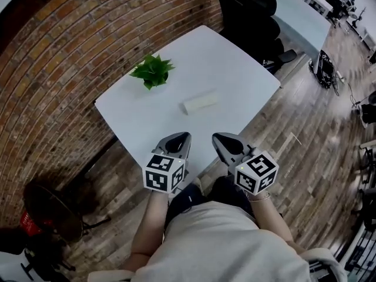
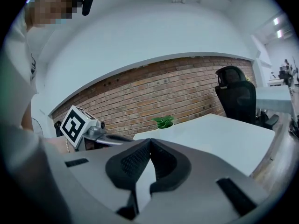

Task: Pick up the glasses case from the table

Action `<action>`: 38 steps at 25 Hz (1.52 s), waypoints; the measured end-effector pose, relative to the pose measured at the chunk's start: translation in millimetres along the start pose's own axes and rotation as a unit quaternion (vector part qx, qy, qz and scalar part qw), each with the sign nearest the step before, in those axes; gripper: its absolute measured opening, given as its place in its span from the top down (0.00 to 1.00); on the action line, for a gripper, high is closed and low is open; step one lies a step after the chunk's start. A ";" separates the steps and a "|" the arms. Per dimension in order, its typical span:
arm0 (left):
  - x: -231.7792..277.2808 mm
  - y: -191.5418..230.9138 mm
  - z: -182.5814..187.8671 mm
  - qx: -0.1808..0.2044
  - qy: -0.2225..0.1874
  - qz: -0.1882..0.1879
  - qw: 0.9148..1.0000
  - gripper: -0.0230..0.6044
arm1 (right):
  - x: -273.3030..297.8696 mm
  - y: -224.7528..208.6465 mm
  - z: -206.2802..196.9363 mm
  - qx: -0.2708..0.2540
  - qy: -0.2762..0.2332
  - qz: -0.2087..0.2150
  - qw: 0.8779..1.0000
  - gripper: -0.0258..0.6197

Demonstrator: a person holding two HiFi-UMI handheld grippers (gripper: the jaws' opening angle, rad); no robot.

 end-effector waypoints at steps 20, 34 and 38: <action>27.5 43.7 -24.7 -0.101 0.029 0.069 0.992 0.95 | 89.8 -39.3 9.8 -0.070 0.075 0.171 0.980 0.96; 74.0 61.3 -47.1 -0.178 0.032 0.121 0.976 0.95 | 147.3 -100.7 -20.1 -0.180 0.190 0.205 0.943 0.85; 81.5 72.7 -47.4 -0.194 0.029 0.140 0.970 0.95 | 168.5 -108.0 -25.8 -0.245 0.220 0.214 0.920 0.74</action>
Point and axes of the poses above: the fingertips, and each gripper's own axes: x forward along the fingers, y to its left, z out of its top, the point moved 6 cm from there along -x, backward along the fingers, and after that the axes turned 1 degree about -x, right-handed, at the moved point
